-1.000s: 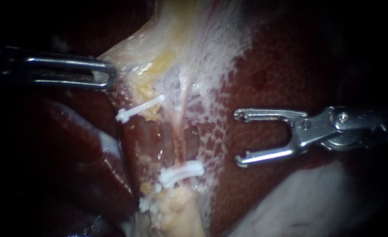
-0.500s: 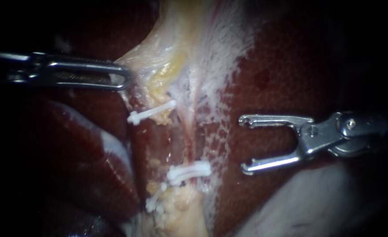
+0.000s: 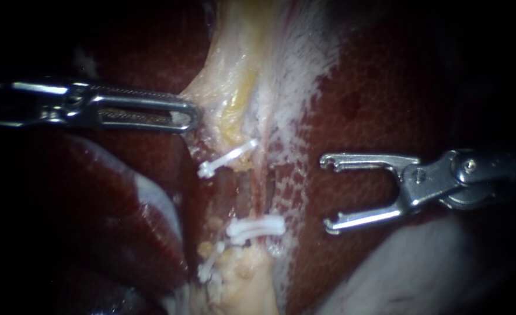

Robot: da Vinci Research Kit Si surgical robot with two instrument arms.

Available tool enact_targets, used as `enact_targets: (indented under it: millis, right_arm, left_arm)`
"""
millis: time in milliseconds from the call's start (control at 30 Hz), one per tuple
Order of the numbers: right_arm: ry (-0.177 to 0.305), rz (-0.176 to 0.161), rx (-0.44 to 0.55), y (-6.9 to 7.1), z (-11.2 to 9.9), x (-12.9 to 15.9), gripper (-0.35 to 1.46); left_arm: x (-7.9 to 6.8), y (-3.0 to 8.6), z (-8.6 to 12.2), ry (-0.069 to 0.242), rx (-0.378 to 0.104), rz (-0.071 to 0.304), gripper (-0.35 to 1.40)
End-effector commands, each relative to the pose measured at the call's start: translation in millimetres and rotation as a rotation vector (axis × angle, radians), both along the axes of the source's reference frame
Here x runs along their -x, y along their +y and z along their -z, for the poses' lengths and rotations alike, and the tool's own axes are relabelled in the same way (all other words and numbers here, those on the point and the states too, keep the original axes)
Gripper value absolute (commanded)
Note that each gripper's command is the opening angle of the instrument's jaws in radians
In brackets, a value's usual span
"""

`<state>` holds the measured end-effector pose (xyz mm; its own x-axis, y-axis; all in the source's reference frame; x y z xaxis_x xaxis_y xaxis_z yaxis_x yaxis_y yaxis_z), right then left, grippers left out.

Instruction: Going back second clip right tube

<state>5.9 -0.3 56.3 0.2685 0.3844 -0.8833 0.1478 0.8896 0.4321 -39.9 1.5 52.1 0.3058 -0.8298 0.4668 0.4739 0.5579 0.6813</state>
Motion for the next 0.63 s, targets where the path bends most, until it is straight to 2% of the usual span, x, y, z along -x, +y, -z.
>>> enact_targets:
  millis: [33,633]
  right_arm:
    - [0.000,0.000,0.000,0.0,0.0,0.0,0.60]
    - [0.001,0.003,-0.001,-0.1,0.0,0.1,0.60]
  left_arm:
    - [0.1,0.0,0.0,0.000,0.000,0.001,-0.35]
    - [0.5,0.0,-0.3,0.000,-0.002,-0.003,-0.35]
